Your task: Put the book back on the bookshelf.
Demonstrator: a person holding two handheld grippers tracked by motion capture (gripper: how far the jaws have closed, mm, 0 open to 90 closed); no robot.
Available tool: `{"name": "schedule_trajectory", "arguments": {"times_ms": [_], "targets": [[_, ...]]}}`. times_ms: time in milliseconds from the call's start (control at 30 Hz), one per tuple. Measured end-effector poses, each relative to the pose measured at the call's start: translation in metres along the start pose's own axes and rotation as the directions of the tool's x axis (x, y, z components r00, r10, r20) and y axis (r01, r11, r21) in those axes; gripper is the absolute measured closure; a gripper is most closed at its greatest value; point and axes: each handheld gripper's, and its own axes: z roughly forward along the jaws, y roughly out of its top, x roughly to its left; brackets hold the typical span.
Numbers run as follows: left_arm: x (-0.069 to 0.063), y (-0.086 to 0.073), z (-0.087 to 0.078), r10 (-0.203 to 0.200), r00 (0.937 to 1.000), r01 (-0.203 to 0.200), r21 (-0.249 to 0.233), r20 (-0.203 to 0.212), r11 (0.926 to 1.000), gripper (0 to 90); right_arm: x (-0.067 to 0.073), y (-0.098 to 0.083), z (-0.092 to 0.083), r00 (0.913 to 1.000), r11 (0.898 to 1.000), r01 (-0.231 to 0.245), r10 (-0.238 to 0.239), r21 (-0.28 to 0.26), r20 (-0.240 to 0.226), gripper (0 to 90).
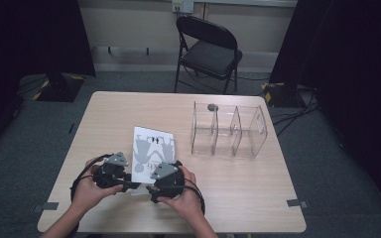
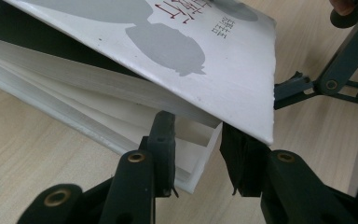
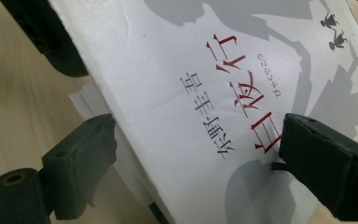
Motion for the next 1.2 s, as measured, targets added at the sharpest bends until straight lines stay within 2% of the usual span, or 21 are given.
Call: {"name": "schedule_trajectory", "arguments": {"times_ms": [200, 300, 733, 967, 1200], "targets": [[0.0, 0.0, 0.0, -0.001, 1.0, 0.001, -0.001, -0.001, 1.0, 65.9, -0.0008, 0.0009, 0.0017, 0.9999, 1.0, -0.009, 0.009, 0.001, 0.01, 10.0], [-0.0004, 0.0001, -0.0001, -0.002, 1.0, 0.002, 0.001, -0.003, 1.0, 65.9, 0.0007, 0.0009, 0.0027, 0.9997, 1.0, 0.006, -0.007, 0.005, 0.024, 9.9], [-0.0005, 0.0002, 0.0003, -0.009, 1.0, 0.009, 0.004, -0.004, 1.0, 65.9, 0.005, 0.0013, 0.005, 0.9989, 1.0, 0.007, -0.007, 0.01, 0.047, 8.4], [-0.0004, 0.0008, -0.0001, -0.012, 0.9999, 0.012, 0.004, -0.004, 0.9999, 66.0, 0.006, 0.0013, 0.0053, 0.9979, 0.999, 0.038, -0.039, 0.019, 0.052, 8.6], [-0.0026, 0.0025, -0.0014, -0.009, 0.9998, 0.009, 0.011, -0.017, 0.9999, 66.2, 0.0085, 0.001, 0.006, 0.996, 0.999, 0.049, -0.05, 0.021, 0.073, 8.4]]}}
